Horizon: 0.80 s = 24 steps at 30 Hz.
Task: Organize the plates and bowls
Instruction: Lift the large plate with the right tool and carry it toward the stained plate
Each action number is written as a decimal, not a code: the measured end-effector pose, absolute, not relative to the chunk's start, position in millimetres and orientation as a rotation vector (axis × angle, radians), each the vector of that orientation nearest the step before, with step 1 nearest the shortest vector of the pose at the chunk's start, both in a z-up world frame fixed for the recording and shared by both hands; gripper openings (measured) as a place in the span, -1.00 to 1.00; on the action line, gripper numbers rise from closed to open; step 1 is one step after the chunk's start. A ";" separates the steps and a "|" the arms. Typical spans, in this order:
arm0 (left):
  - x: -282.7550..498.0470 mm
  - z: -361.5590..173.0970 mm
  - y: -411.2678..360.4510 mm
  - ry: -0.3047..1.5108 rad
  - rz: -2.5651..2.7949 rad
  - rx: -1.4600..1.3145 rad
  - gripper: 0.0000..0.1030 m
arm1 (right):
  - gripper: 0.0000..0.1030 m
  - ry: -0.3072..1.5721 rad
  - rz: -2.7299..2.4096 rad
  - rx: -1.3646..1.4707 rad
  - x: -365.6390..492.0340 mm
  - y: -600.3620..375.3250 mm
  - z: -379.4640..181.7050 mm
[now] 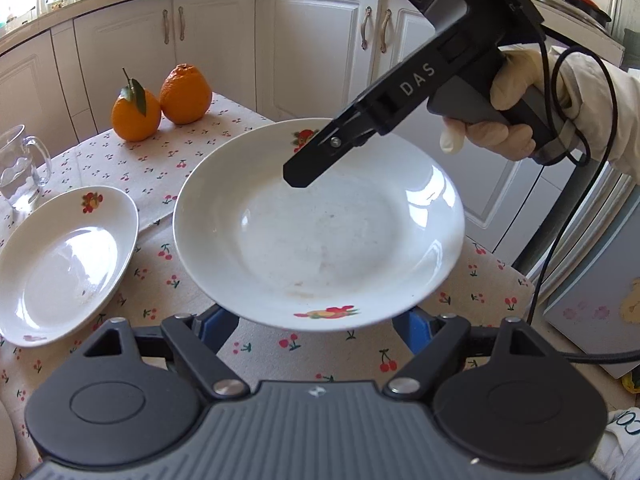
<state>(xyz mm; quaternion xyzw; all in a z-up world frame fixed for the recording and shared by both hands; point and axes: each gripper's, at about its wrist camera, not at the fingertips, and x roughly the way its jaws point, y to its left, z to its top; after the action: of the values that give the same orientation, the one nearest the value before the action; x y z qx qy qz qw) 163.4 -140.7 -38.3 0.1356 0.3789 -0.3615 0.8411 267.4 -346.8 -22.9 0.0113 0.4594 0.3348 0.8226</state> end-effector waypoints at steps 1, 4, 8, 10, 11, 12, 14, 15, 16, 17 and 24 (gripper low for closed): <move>165.6 -39.3 -144.0 0.801 -0.767 0.292 0.61 | 0.78 0.973 0.704 0.029 267.9 -350.8 -24.0; 171.2 -42.8 -153.5 0.804 -0.772 0.306 0.61 | 0.78 0.969 0.684 0.046 271.9 -360.4 -28.3; 176.7 -44.8 -160.7 0.799 -0.776 0.317 0.61 | 0.78 0.961 0.661 0.072 276.9 -371.3 -34.1; 178.7 -44.9 -163.4 0.796 -0.777 0.319 0.61 | 0.78 0.956 0.654 0.085 279.1 -376.4 -35.5; 180.0 -45.3 -164.4 0.795 -0.779 0.319 0.61 | 0.78 0.953 0.652 0.092 279.7 -378.5 -36.0; 181.0 -45.4 -165.4 0.795 -0.780 0.319 0.62 | 0.78 0.950 0.649 0.099 280.3 -380.8 -36.2; 185.4 -46.8 -168.0 0.799 -0.779 0.319 0.61 | 0.78 0.949 0.644 0.100 281.9 -383.0 -37.4; 185.6 -47.2 -168.9 0.803 -0.779 0.319 0.61 | 0.78 0.949 0.640 0.100 282.9 -384.0 -38.3; 186.0 -47.6 -169.8 0.806 -0.779 0.320 0.61 | 0.78 0.949 0.637 0.101 283.4 -384.6 -39.0; 187.8 -48.4 -171.0 0.804 -0.779 0.321 0.61 | 0.78 0.949 0.633 0.102 284.0 -385.7 -40.3; 193.1 -51.0 -175.4 0.802 -0.786 0.329 0.61 | 0.79 0.961 0.609 0.117 284.9 -393.4 -48.6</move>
<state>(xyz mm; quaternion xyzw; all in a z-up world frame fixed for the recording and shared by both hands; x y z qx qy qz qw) 193.1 -175.4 -51.0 0.1552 0.3786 -0.3709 0.8337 284.9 -393.4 -48.6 0.0552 0.4547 0.2884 0.8408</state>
